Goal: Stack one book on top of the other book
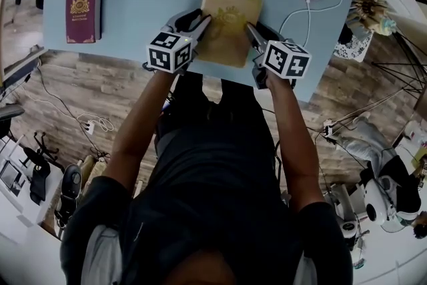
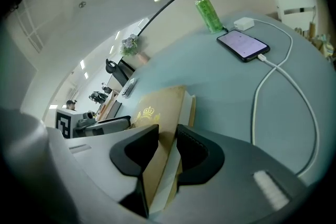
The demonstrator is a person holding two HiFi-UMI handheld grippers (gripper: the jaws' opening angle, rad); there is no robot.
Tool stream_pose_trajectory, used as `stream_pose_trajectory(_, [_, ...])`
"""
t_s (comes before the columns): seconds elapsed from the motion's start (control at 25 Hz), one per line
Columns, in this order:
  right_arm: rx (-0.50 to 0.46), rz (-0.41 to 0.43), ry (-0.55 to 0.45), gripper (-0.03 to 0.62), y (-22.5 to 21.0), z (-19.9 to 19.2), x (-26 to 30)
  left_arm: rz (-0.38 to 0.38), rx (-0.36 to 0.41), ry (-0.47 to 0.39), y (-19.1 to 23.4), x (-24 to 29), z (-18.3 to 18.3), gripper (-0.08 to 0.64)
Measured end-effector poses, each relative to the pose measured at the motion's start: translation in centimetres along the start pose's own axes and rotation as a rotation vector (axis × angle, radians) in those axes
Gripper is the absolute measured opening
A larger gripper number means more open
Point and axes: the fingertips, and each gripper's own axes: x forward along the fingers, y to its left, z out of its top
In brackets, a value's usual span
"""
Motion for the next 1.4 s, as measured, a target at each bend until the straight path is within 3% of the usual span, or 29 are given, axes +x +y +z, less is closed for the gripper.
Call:
stream_pose_trajectory(0.2, [0.026,-0.012,-0.012,0.095,0.2,0.3,-0.3,0.065,0.020,-0.005,-0.2,-0.3,0.0,0.179])
stream_pose_trajectory(0.52, [0.000,0.045,0.009,0.077,2.5,1.2,0.0,0.137,-0.024,-0.042,0.5,-2.7,-0.4,0.178])
stream_pose_trajectory(0.92, [-0.073,0.127,0.028,0.072,7.7,2.5,2.0,0.257,-0.020,-0.106,3.0,-7.4,0.0,0.175])
stream_pose_trajectory(1.4, [-0.152,0.166,0.013,0.071,16.4,2.7,5.1,0.324,-0.047,-0.202,7.6,-14.8,0.5,0.175])
